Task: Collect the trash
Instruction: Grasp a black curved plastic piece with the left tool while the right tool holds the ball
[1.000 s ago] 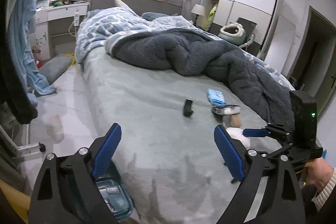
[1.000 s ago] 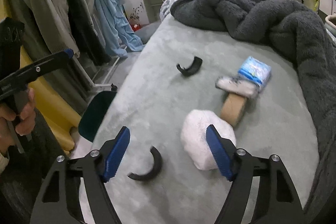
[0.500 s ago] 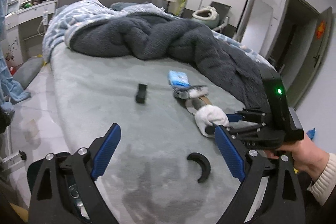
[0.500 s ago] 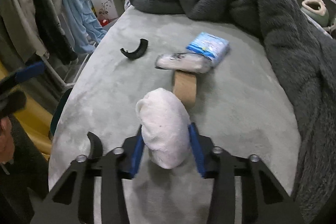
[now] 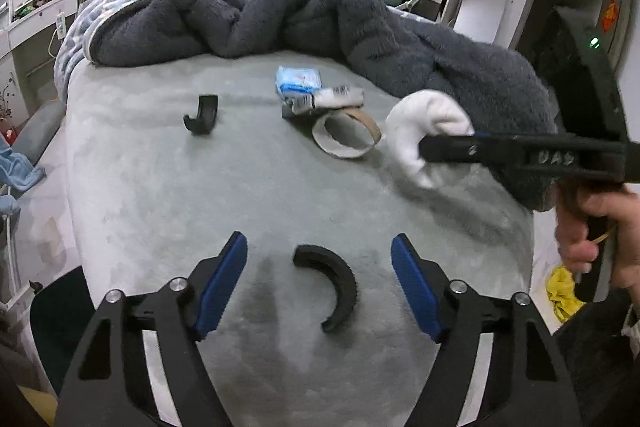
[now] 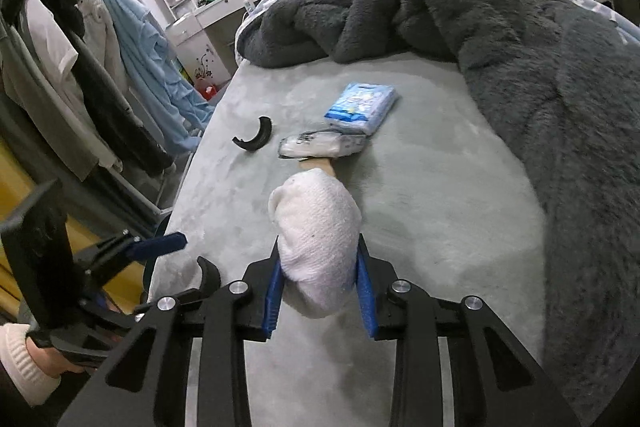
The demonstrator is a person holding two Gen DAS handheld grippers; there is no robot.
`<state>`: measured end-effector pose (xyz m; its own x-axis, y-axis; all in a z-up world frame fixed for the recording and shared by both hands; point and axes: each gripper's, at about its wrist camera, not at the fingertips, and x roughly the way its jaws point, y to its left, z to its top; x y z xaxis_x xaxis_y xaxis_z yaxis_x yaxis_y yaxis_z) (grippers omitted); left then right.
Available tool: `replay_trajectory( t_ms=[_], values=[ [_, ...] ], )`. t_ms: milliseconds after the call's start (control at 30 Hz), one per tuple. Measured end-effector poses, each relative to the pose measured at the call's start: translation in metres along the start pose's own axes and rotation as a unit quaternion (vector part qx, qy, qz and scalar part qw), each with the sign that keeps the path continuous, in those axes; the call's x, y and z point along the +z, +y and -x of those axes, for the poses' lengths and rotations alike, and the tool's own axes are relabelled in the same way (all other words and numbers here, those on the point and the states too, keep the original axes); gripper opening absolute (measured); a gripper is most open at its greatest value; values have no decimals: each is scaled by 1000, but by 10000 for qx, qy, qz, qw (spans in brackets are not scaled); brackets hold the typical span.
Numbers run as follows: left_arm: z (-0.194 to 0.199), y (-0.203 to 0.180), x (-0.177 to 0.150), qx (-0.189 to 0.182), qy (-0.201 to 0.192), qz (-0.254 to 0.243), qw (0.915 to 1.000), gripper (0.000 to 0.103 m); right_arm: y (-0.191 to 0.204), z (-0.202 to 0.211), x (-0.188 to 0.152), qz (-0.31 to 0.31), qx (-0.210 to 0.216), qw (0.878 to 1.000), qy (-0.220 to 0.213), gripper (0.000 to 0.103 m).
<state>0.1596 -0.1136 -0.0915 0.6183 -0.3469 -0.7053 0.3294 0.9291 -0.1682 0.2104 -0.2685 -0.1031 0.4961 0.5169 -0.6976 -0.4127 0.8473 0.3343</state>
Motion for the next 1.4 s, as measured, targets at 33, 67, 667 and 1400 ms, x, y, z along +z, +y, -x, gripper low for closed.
replay_trajectory(
  t_ms=[33, 67, 667, 1400],
  values=[
    [-3, -2, -2, 64, 48, -21, 10000, 72, -2, 1, -1, -14, 1, 10000, -6, 32],
    [-6, -4, -3, 138, 112, -49, 9998, 70, -4, 3, -3, -25, 9, 10000, -7, 33],
    [-21, 1, 5, 302, 187, 255, 9990, 24, -12, 8, -4, 3, -14, 10000, -36, 32],
    [32, 128, -5, 1032, -153, 1501, 9832, 24, 97, -37, 39, 729, 436, 9964, 42, 33]
  ],
)
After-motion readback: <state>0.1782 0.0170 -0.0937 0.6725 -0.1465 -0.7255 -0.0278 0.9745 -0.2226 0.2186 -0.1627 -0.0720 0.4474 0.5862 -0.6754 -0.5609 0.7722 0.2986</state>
